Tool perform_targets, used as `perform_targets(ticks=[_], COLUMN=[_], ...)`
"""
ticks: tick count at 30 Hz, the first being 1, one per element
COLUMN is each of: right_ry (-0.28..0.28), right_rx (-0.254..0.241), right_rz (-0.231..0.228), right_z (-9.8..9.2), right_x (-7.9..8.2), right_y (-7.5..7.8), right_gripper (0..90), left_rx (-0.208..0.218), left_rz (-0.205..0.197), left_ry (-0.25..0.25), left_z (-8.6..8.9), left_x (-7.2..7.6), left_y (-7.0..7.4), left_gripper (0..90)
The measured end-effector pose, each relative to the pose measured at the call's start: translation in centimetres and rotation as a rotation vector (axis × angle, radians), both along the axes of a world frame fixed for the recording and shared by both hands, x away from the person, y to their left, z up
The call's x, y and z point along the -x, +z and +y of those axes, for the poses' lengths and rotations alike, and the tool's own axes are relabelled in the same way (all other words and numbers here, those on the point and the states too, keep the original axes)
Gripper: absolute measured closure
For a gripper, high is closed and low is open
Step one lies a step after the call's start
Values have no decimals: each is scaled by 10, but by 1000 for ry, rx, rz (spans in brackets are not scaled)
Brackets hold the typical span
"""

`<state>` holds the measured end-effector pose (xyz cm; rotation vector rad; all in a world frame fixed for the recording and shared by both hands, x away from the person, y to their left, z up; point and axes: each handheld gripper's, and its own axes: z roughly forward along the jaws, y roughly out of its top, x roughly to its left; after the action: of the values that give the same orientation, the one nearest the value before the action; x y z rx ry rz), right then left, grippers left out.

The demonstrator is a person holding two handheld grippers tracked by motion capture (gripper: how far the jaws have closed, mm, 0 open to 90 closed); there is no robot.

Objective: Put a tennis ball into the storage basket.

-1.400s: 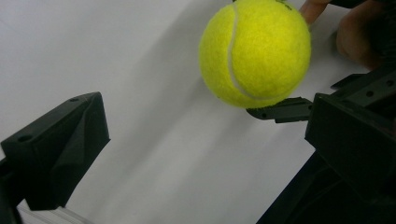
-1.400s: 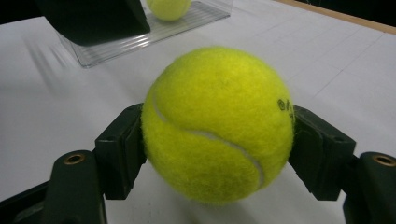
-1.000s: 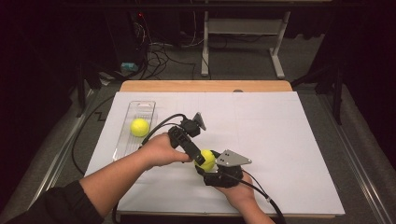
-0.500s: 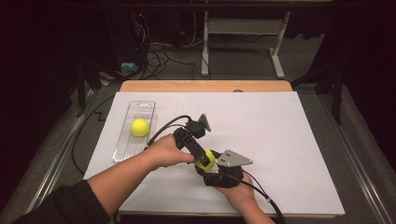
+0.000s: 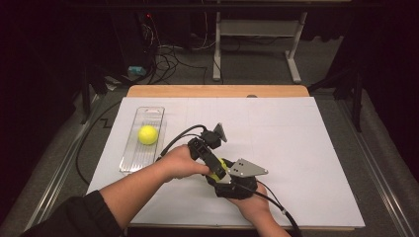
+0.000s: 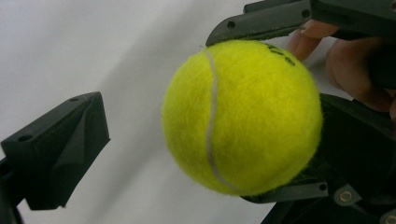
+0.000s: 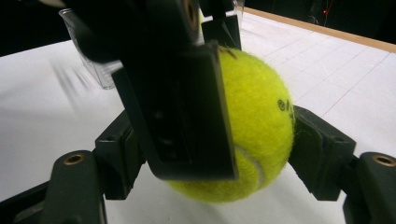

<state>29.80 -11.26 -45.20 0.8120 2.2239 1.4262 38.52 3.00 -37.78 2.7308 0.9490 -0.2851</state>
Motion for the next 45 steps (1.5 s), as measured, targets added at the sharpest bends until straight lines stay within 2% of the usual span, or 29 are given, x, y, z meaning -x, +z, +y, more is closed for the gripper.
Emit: perform_targets(ticks=[9,19,24,31,45], right_ry=[5,8,7,-4,-3], right_rx=[-9,-4,-1,4,9], right_rz=[-1,-4,-7,-9,-2], right_z=[0,1,1,1,2], right_x=[0,0,0,0,0], right_y=[1,0,0,-1,-3], right_gripper=[273,273,273,273,271], left_rx=[3,20,33,65,43], left_rz=[8,22,34,51,46], left_ry=[-4,-9,-18,-32,-39], left_z=[-2,-2,-2,-2,-3], left_x=[0,0,0,1,1], left_y=[-6,-8,-8,-7,-8], left_gripper=[17,65,123,252,268])
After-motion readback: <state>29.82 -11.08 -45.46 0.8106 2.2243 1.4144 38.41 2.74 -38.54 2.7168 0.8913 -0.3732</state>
